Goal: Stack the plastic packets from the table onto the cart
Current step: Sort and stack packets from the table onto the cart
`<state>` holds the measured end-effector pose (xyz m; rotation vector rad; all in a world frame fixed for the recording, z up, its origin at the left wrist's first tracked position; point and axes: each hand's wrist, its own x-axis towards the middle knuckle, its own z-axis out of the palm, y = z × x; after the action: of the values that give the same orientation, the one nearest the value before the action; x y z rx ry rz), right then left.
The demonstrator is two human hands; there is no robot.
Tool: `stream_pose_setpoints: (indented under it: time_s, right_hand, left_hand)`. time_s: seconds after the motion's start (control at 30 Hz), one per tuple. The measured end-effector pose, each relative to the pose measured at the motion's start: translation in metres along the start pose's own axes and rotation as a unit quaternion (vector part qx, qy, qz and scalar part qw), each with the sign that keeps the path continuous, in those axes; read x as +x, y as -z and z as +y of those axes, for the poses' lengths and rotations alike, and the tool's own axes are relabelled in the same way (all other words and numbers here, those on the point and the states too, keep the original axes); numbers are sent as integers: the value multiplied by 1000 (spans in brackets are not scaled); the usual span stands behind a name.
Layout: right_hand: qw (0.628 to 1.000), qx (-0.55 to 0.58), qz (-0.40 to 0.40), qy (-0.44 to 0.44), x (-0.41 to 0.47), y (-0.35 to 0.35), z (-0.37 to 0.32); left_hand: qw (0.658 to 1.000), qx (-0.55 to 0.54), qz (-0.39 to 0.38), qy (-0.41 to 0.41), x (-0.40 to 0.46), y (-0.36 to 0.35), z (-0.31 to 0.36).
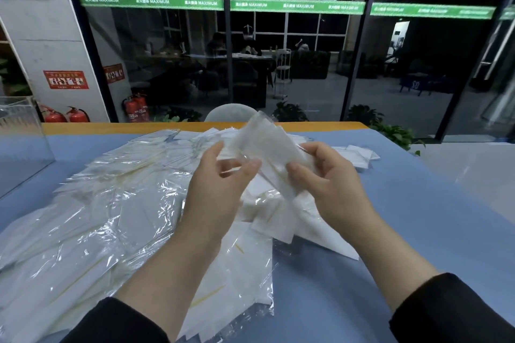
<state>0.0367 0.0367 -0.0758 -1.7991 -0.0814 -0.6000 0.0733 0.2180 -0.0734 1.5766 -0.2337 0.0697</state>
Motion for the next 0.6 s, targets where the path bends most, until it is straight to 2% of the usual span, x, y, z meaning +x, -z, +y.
stream_pose_setpoints:
  time_s: [0.1,0.13,0.2,0.27,0.33,0.37,0.43,0.53,0.6]
  right_hand:
    - [997,63,-39,-14,-3,-10,-3]
    - [997,54,-59,-13,-4,-14,-2]
    - [998,7,-63,-5,-4,-17,2]
    - [999,-39,4,-2,3,-9,5]
    - [991,-96,88,-5,14,10,3]
    - [985,-137,101,-11,22,23,4]
    - [967,-239,72,-47,44,49,20]
    - [910,-401,-3,-103,73,77,50]
    - [878,-460,-42,-127,85,87,62]
  left_hand:
    - [992,-90,-66,57,-3,-5,1]
    - [990,-117,-55,61,-4,-6,2]
    - [986,-159,16,45,-2,-3,4]
    - [972,-220,78,36,0,4,11]
    - [955,-260,127,73,1,10,18]
    - [946,-273,143,100,2,11,20]
    - [932,-297,143,150,2,13,21]
    - [927,-300,121,191,0,13,18]
    - [925,-307,90,205,0,12,15]
